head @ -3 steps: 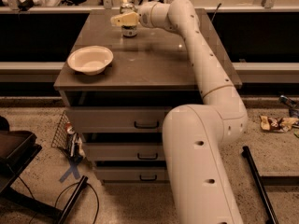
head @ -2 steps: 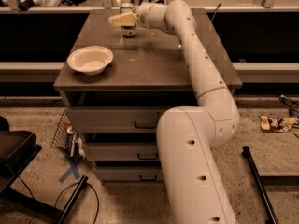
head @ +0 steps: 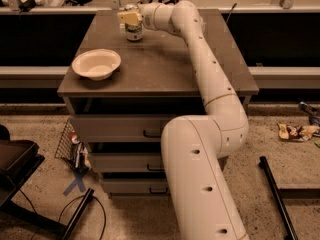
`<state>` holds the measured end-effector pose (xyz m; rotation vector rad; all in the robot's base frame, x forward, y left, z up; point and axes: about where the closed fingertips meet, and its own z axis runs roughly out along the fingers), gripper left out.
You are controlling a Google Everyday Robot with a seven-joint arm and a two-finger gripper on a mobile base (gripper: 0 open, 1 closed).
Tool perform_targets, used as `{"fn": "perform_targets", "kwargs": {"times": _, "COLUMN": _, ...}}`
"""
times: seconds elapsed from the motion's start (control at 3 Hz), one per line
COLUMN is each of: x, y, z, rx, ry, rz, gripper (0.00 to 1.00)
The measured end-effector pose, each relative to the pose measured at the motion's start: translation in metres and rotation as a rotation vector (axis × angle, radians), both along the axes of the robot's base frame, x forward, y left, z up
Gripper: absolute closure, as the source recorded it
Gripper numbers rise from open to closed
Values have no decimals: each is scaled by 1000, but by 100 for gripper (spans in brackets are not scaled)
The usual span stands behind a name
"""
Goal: Pick 7up can
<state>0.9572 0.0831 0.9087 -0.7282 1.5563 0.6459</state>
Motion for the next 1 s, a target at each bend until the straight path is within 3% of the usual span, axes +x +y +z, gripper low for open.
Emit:
{"fn": "perform_targets", "kwargs": {"times": 0.33, "x": 0, "y": 5, "z": -2, "rx": -1, "ry": 3, "rz": 5, "gripper": 73}}
{"fn": "perform_targets", "kwargs": {"times": 0.67, "x": 0, "y": 8, "z": -4, "rx": -1, "ry": 5, "rz": 9, "gripper": 96}}
{"fn": "perform_targets", "kwargs": {"times": 1.0, "x": 0, "y": 10, "z": -5, "rx": -1, "ry": 6, "rz": 11, "gripper": 100}}
